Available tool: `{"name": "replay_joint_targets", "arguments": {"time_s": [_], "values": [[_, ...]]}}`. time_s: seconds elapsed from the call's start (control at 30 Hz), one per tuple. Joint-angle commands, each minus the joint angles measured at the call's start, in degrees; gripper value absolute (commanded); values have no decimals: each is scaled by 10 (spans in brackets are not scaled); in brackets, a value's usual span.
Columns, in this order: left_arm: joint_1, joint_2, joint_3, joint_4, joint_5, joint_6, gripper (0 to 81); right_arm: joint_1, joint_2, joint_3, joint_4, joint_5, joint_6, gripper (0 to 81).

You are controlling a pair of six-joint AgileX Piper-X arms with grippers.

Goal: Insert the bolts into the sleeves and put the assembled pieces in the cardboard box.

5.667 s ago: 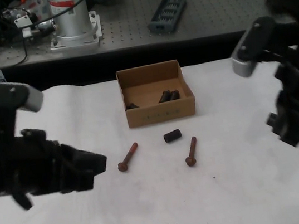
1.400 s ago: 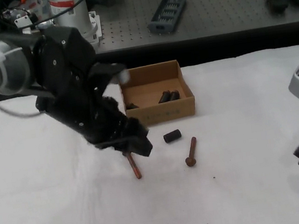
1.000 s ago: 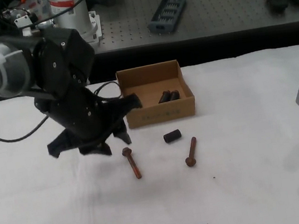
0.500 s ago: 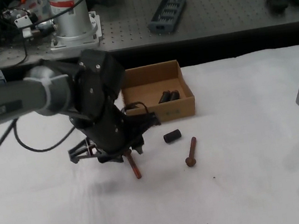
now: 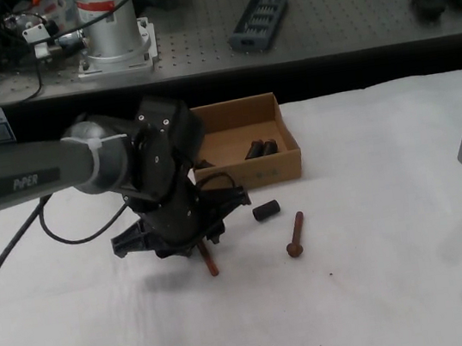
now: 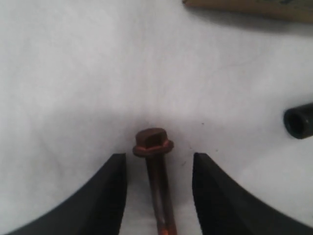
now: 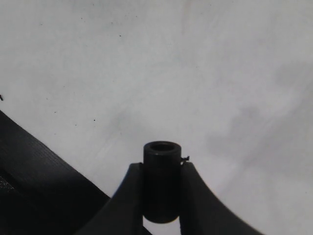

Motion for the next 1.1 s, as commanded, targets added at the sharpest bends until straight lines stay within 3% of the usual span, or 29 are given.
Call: {"name": "replay_joint_targets", "arguments": {"time_s": [0.0, 0.27, 0.63, 1.07], "values": [[0, 6, -1, -3, -21, -9, 318, -3, -6, -2, 2, -9, 1, 28], [-2, 6, -1, 2, -21, -25, 258, -3, -6, -2, 3, -9, 1, 28], [-5, 6, -1, 26, -4, -130, 258, -3, -6, -2, 3, -9, 1, 28], [-33, 6, -1, 53, -11, -134, 258, -3, -6, -2, 4, -9, 1, 28]]}}
